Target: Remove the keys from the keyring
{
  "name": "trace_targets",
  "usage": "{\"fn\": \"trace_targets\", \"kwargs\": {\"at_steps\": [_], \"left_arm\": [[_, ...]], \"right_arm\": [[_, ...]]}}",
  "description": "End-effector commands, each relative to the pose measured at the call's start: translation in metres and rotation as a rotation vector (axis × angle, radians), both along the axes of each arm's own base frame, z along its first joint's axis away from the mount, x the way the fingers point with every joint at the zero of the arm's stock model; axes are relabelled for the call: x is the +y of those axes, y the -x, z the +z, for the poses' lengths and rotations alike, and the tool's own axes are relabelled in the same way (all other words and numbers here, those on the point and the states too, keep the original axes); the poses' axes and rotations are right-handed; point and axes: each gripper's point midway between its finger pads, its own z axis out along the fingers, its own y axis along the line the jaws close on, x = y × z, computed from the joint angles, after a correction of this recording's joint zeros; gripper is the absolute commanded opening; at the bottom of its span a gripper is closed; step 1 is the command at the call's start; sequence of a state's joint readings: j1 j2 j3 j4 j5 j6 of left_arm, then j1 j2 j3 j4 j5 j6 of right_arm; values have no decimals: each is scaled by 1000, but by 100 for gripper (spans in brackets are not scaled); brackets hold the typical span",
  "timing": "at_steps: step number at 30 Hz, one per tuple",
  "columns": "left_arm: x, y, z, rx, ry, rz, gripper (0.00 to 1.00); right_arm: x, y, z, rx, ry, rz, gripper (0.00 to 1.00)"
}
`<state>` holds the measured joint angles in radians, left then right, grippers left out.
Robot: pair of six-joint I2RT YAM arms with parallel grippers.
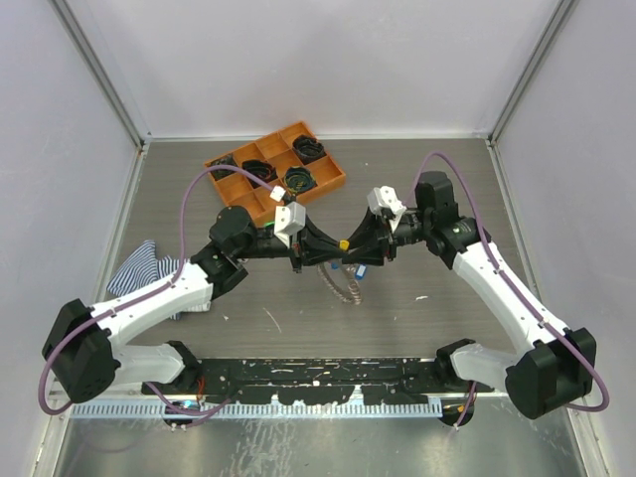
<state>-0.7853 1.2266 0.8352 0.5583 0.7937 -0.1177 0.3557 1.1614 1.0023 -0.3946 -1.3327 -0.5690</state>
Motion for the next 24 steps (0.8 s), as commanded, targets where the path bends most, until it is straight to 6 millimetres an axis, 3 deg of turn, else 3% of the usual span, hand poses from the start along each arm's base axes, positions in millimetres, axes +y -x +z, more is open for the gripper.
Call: {"fn": "trace_targets", "kwargs": {"at_steps": [1,7,13,19,24], "left_arm": [[1,2,28,-80,87,-11,0],[0,0,28,-75,89,-7,0],[3,-1,32,-74,122,19,0],[14,-3,41,-82,186,85,0],[27,-17,50,-73,282,214,0]], "right_arm": [[4,1,9,-25,-24,20,34],[6,4,11,-23,-27,34,24],[5,7,16,-4,-33,42,2],[3,5,29,56,-57,24,1],[5,2,37,147,-81,-2,1]]}}
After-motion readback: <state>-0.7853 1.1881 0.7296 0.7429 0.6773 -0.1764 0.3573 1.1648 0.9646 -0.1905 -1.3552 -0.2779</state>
